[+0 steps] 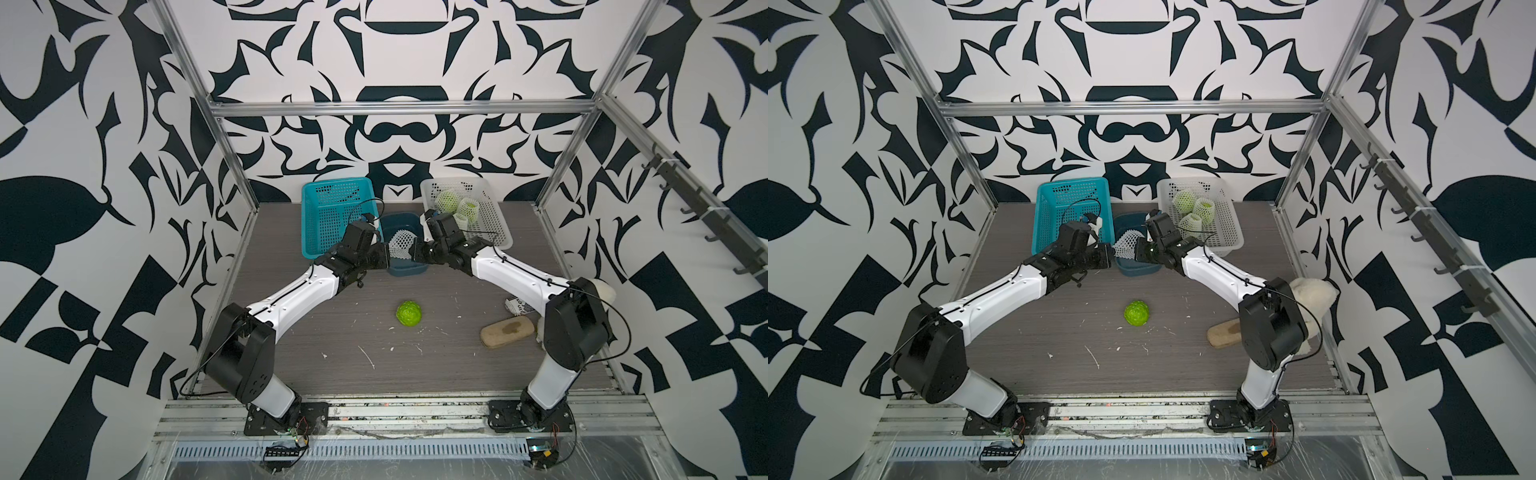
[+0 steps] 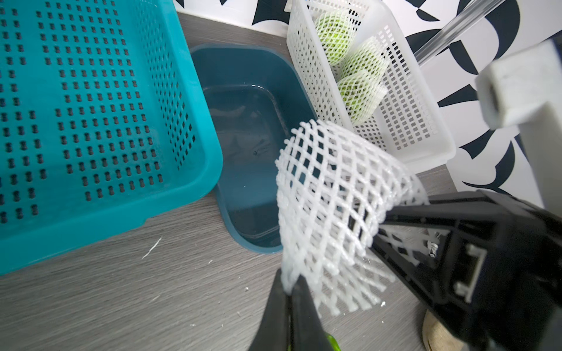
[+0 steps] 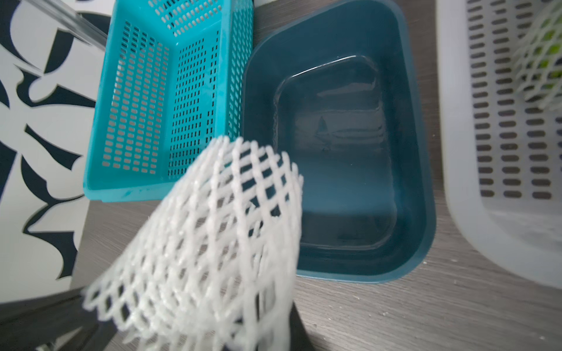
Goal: Sleeve custard apples in foam nets
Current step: Open the foam net.
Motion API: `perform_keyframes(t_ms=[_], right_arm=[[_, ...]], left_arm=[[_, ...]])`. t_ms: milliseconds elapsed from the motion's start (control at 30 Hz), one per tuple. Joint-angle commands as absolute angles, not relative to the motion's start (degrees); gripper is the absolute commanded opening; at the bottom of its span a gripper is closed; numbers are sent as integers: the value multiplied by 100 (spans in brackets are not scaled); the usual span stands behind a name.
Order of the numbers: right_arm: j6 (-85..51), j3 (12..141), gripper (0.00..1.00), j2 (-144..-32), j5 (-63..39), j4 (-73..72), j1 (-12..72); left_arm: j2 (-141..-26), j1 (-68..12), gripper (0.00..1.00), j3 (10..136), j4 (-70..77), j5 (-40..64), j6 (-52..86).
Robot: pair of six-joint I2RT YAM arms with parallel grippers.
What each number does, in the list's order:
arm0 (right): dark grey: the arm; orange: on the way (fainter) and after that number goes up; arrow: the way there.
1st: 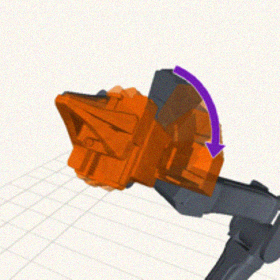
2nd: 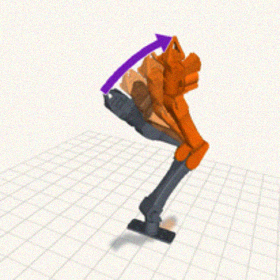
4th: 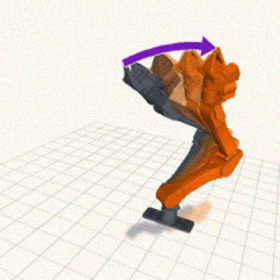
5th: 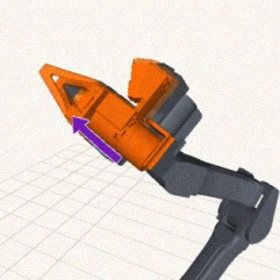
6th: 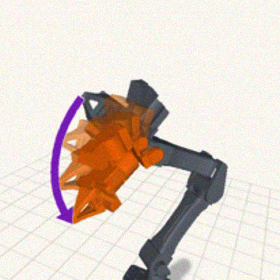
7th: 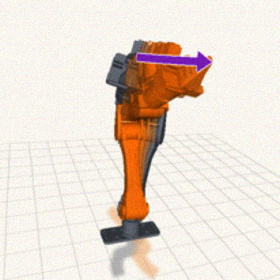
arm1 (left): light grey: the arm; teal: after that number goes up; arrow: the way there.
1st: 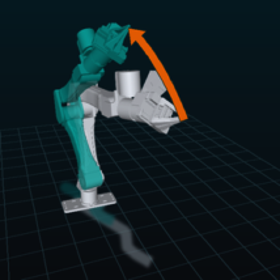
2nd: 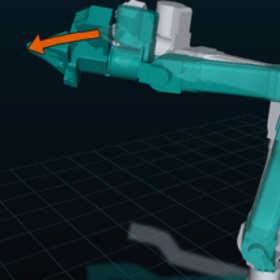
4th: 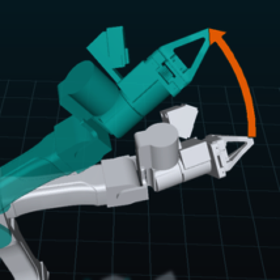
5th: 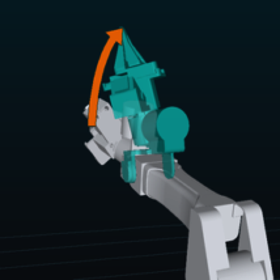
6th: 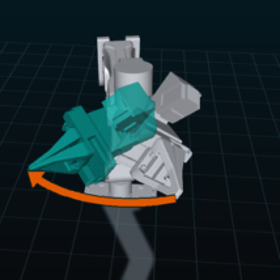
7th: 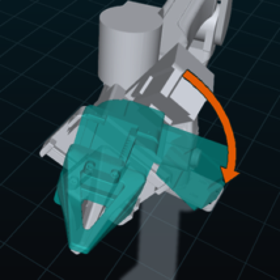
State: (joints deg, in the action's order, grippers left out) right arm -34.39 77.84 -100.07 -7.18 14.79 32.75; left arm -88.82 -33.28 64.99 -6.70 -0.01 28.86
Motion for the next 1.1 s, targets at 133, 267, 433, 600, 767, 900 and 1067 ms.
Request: perform_keyframes(t_ms=[133,267,433,600,767,900,1067], right_arm=[[-3172,8043,55,-9759,-1458,1414,3285],[-2927,8103,63,-9486,-1462,1723,3257],[-2744,7907,71,-9033,-1441,1732,3059],[-2723,7570,83,-8724,-2158,1375,2517],[-2767,7388,85,-8735,-3142,1022,2048],[-2918,7179,83,-8853,-3807,672,1846],[-3259,6979,81,-9102,-4419,355,1828]], left_arm=[[-8702,-3318,0,6363,-860,-246,2672],[-8672,-3314,0,6385,-944,-365,2573],[-8666,-3305,0,6468,-1052,-179,2237],[-8673,-3305,0,6579,-1169,895,1572],[-8550,-3319,0,6550,-1153,2010,1143],[-8302,-3315,0,6347,-834,2581,1116],[-8038,-3317,0,6097,-469,2608,1224]])
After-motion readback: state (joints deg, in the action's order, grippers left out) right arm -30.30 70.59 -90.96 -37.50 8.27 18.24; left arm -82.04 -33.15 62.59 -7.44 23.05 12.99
